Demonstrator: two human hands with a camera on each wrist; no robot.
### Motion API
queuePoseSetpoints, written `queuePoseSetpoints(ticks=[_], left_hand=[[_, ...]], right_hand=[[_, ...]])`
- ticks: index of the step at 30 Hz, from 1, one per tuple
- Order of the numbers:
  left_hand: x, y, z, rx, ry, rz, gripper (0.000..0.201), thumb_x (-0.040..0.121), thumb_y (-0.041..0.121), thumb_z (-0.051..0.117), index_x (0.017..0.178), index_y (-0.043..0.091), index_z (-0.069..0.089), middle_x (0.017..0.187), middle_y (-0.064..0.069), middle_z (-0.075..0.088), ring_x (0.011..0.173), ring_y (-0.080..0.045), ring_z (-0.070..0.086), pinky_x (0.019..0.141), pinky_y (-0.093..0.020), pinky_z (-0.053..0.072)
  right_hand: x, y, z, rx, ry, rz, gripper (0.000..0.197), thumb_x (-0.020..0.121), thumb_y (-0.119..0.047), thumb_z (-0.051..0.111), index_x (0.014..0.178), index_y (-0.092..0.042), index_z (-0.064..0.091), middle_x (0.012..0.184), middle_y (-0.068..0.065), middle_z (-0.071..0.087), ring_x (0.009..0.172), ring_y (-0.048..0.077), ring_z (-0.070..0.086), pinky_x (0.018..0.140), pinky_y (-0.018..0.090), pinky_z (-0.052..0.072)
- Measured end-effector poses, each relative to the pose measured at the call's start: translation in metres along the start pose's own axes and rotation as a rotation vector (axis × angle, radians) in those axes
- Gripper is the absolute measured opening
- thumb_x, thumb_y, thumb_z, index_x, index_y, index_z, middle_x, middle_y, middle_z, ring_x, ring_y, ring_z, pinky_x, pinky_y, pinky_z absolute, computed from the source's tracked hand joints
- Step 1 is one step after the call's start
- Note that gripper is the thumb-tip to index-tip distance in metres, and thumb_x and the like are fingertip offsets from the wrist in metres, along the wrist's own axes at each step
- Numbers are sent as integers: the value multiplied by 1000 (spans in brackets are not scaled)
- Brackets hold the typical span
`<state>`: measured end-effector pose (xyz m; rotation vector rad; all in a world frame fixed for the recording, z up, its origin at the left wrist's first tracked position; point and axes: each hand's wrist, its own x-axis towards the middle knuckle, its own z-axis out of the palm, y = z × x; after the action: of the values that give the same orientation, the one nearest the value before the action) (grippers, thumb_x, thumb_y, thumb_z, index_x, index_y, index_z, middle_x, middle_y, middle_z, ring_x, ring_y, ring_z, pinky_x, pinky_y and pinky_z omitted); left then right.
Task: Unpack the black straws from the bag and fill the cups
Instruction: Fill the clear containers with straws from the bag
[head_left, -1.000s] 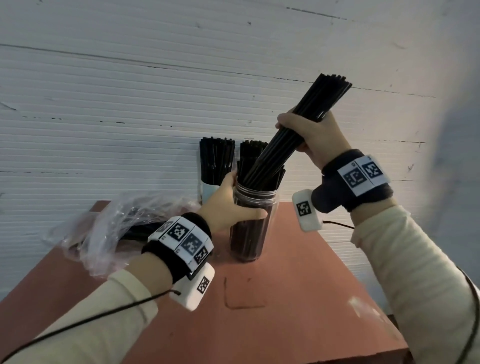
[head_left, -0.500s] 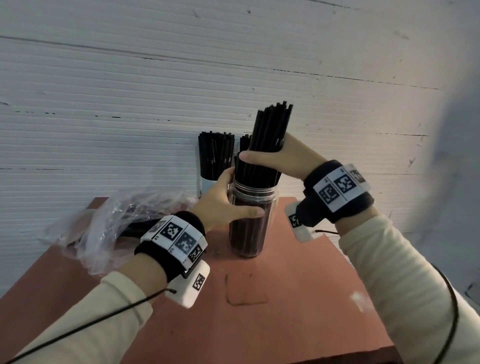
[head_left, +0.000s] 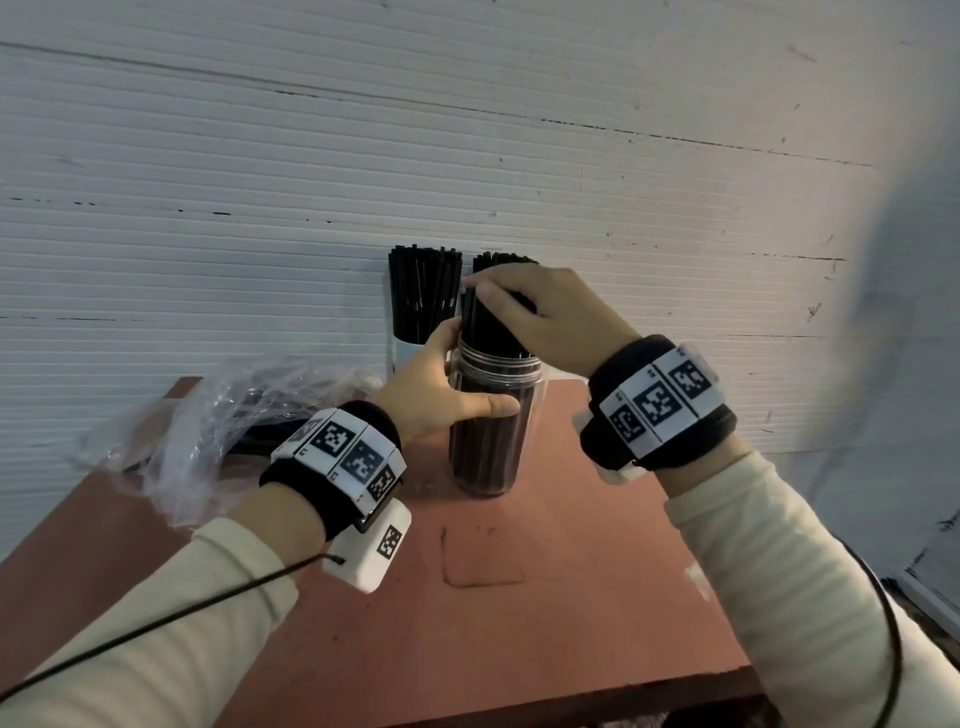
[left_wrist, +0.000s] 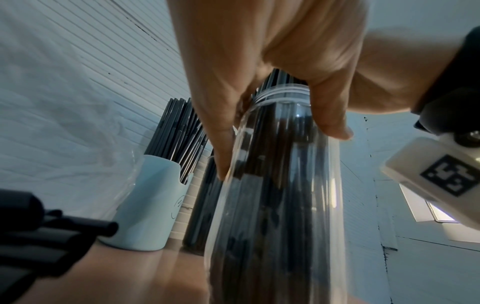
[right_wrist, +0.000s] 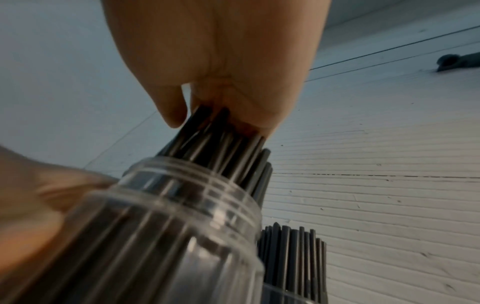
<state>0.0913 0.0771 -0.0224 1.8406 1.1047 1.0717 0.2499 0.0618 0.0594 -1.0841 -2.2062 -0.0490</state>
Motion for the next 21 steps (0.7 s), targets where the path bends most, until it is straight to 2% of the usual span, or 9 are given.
queuePoseSetpoints(ticks=[4,7,9,11,13,14,16,18,21], left_hand=[[-1,0,2,10,-26,-13,100,68,30,87,148,25,27,123,19,55,115,3,52,105,-26,38],[-1,3,2,20,-52,-24,105,67,35,87,150,25,22,132,11,54,123,-5,51,110,-31,38],[-2,7,2,35,-67,-25,103,71,29,85,151,22,20,135,9,51,123,-4,48,106,-21,37],[-5,11,-2,39,-105,-44,113,71,28,85,154,18,9,149,8,37,133,-4,37,105,-14,29],[-10,11,-8,54,-118,-90,130,66,34,88,155,19,-6,161,8,13,146,-7,17,113,-19,19],[-14,9,-13,81,-83,-104,132,61,37,87,155,22,-4,162,6,12,147,-10,16,116,-25,19],[-25,8,-30,130,50,-102,108,63,32,76,153,24,18,153,0,35,139,-14,36,112,-32,34],[-39,10,-50,187,215,-49,62,78,8,59,136,26,45,135,-1,52,123,-15,51,101,-29,43],[-60,13,-80,271,426,23,52,79,-8,44,108,31,61,120,3,59,108,-15,55,89,-25,44]], right_hand=[[-10,0,4,-20,65,-59,42,102,-29,44,142,-18,45,146,-3,47,139,9,34,114,20,24],[-14,-3,6,-103,-15,-59,43,101,-29,43,143,-18,44,147,-2,46,140,11,33,115,24,23],[-15,-5,7,-162,-43,-50,43,100,-32,45,141,-18,47,145,-1,48,138,12,38,116,29,26],[-14,-10,7,-147,19,-69,47,99,-32,47,142,-15,45,147,0,46,140,14,34,117,33,25],[-13,-19,8,-93,103,-98,49,98,-30,50,143,-14,43,149,0,42,142,14,31,117,27,23],[-13,-25,10,-57,144,-123,48,97,-28,52,142,-14,44,149,0,42,141,14,32,115,25,23],[-15,-38,17,7,214,-182,44,95,-23,54,137,-12,50,144,1,46,135,14,40,113,24,27],[-16,-50,30,76,253,-219,34,91,-15,55,125,-9,58,129,3,55,115,12,51,104,23,36],[-17,-63,56,208,170,-159,22,86,-7,52,104,-8,65,101,1,62,89,9,55,83,20,45]])
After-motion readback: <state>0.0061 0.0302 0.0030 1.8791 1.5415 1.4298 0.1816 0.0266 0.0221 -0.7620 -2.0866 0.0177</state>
